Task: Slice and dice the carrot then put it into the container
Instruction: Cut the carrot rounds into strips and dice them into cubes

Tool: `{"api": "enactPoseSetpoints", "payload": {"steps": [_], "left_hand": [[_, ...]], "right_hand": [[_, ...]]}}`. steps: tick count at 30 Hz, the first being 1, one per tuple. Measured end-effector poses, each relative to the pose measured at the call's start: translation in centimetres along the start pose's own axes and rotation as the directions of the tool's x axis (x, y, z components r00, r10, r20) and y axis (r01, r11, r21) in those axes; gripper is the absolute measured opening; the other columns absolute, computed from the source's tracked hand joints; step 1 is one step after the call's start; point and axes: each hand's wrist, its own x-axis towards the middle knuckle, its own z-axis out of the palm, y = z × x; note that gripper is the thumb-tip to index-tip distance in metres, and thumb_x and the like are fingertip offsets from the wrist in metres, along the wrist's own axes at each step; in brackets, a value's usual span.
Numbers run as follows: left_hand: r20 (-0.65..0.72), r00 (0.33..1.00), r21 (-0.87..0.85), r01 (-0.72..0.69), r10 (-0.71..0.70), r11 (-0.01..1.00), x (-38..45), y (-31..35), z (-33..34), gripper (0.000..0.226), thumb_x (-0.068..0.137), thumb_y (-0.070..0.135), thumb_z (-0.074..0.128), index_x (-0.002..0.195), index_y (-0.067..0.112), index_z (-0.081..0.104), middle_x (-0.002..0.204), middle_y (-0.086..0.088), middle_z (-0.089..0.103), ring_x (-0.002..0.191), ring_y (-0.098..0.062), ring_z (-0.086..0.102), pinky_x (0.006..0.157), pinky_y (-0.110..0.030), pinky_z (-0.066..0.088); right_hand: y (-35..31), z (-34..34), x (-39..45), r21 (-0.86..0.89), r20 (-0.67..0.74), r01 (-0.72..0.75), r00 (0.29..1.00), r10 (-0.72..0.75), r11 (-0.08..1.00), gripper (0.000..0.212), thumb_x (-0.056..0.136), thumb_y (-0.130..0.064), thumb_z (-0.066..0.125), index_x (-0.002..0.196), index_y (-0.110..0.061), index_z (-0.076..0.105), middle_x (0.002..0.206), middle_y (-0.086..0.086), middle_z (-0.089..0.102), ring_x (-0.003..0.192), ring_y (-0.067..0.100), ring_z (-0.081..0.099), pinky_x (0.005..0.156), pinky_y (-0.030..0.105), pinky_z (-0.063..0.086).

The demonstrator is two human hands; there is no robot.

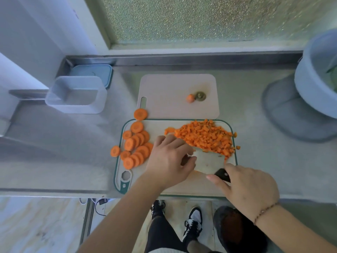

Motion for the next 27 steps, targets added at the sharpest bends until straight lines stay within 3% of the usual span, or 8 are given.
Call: {"api": "enactPoseSetpoints", "payload": {"steps": [4,10,15,18,21,22,24,27], "left_hand": [[0.189,0.978,0.014,0.087,-0.088,0.996,1.3,-0.3,1.0,0.032,0.086,0.049,0.051,0.086,0.025,0.071,0.091,0.009,0.066,0.087,-0.024,0.059,0.078,-0.038,0.039],[0.166,0.985,-0.009,0.057,-0.055,0.998,3.6,0.1,1.8,0.036,0.087,0.043,0.046,0.087,0.024,0.077,0.09,0.006,0.072,0.084,-0.027,0.062,0.077,-0.041,0.048],[-0.002,0.996,0.004,0.084,-0.084,0.996,4.5,-0.7,1.9,0.009,0.08,0.023,0.068,0.082,0.019,0.076,0.083,0.0,0.07,0.078,-0.032,0.063,0.07,-0.041,0.051],[-0.2,0.974,-0.111,0.083,-0.104,0.99,4.8,-2.0,-0.4,0.016,0.086,-0.003,0.064,0.093,0.006,0.076,0.09,-0.01,0.069,0.079,-0.033,0.062,0.073,-0.041,0.05],[-0.342,0.94,-0.094,-0.027,-0.007,0.995,2.3,-3.2,-3.3,0.018,0.091,-0.01,0.06,0.098,-0.003,0.074,0.094,-0.016,0.067,0.085,-0.031,0.063,0.076,-0.041,0.051],[-0.31,0.947,-0.06,-0.113,0.089,0.992,0.8,-3.7,-3.7,0.016,0.091,-0.007,0.061,0.099,-0.003,0.074,0.096,-0.016,0.068,0.087,-0.031,0.063,0.078,-0.042,0.051],[-0.08,0.95,-0.005,-0.303,0.302,0.953,-2.3,-5.0,-3.4,0.016,0.093,0.008,0.065,0.104,0.001,0.074,0.107,-0.015,0.069,0.097,-0.032,0.063,0.084,-0.043,0.051],[0.266,0.873,-0.029,-0.416,0.408,0.909,-5.4,-7.0,-1.1,0.034,0.097,0.034,0.062,0.119,0.009,0.069,0.13,-0.009,0.065,0.119,-0.032,0.057,0.096,-0.045,0.049]], "right_hand": [[-0.3,-0.1,0.2,0.001,-0.017,-0.001,1.0,0.001,1.0,0.072,0.088,-0.078,0.01,0.072,-0.026,0.057,0.052,-0.007,0.051,0.042,0.013,0.052,0.037,0.02,0.019],[-0.2,0.6,0.4,0.05,-0.08,0.011,0.997,-0.007,0.999,0.067,0.086,-0.072,0.029,0.059,-0.018,0.057,0.041,-0.004,0.044,0.031,0.018,0.042,0.042,0.014,0.014],[0.0,0.3,0.2,0.044,-0.023,0.003,1.0,-0.002,0.999,0.068,0.086,-0.074,0.027,0.062,-0.019,0.058,0.042,-0.005,0.043,0.031,0.017,0.042,0.039,0.015,0.018],[0.5,0.2,-0.5,0.05,-0.008,-0.012,1.0,0.013,0.999,0.07,0.084,-0.08,0.0,0.068,-0.029,0.045,0.05,-0.007,0.047,0.041,0.008,0.047,0.035,0.022,0.029],[1.5,0.4,-1.6,0.251,0.098,-0.118,0.991,0.096,0.961,0.068,0.077,-0.078,-0.002,0.068,-0.027,0.044,0.054,-0.003,0.053,0.049,0.007,0.05,0.042,0.019,0.03],[1.8,0.3,-1.9,0.344,0.132,-0.16,0.984,0.121,0.925,0.07,0.078,-0.078,0.003,0.066,-0.025,0.047,0.053,0.0,0.054,0.049,0.009,0.053,0.042,0.02,0.032],[2.2,0.6,-2.7,0.459,0.154,-0.193,0.979,0.136,0.867,0.077,0.078,-0.083,0.006,0.058,-0.021,0.049,0.049,0.001,0.055,0.049,0.01,0.055,0.041,0.021,0.036],[2.4,1.0,-3.2,0.514,0.178,-0.2,0.976,0.124,0.834,0.075,0.068,-0.087,0.009,0.053,-0.022,0.044,0.051,-0.009,0.056,0.05,0.007,0.055,0.04,0.021,0.036]]}}
